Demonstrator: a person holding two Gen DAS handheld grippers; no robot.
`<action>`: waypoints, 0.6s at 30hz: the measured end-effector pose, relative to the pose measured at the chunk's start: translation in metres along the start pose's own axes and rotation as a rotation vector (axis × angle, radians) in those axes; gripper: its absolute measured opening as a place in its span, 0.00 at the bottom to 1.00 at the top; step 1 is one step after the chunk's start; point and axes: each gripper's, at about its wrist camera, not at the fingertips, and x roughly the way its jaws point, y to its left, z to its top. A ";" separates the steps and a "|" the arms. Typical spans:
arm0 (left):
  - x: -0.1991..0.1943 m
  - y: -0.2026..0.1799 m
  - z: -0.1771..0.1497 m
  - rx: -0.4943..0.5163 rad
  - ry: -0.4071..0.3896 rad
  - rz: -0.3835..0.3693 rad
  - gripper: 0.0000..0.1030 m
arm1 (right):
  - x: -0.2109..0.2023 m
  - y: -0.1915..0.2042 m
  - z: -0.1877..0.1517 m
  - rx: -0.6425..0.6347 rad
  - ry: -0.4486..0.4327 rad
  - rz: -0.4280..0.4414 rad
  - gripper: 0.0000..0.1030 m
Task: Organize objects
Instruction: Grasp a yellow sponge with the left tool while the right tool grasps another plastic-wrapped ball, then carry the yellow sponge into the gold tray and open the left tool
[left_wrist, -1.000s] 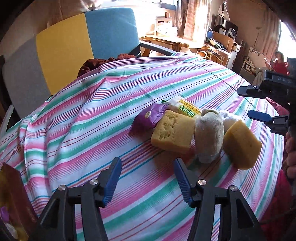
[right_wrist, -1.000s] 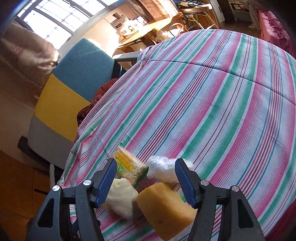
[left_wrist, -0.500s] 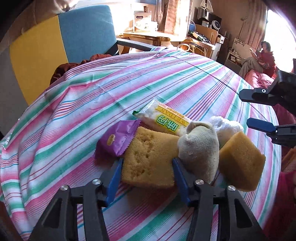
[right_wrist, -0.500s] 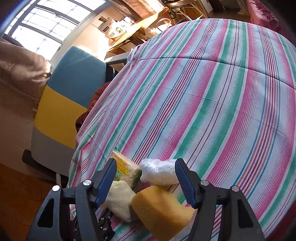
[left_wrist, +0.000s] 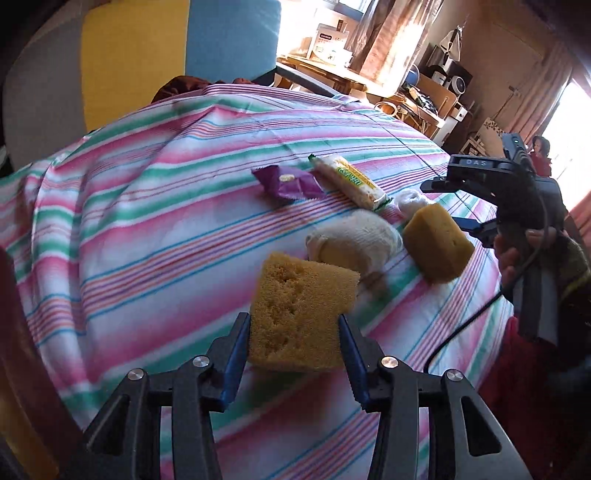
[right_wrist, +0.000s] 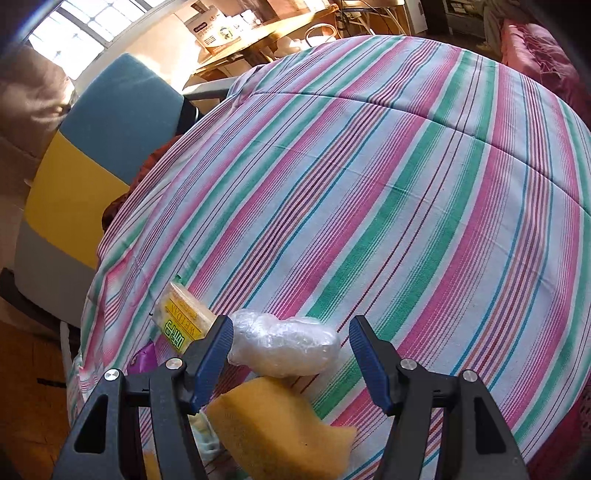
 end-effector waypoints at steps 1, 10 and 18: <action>-0.007 0.003 -0.008 -0.009 0.005 -0.003 0.47 | 0.002 0.004 -0.001 -0.020 0.006 -0.012 0.64; -0.028 0.009 -0.041 -0.008 0.015 0.044 0.60 | 0.015 0.017 -0.003 -0.096 0.033 -0.028 0.55; -0.022 0.009 -0.041 0.010 -0.026 0.100 0.75 | 0.017 0.019 -0.002 -0.115 0.034 -0.045 0.51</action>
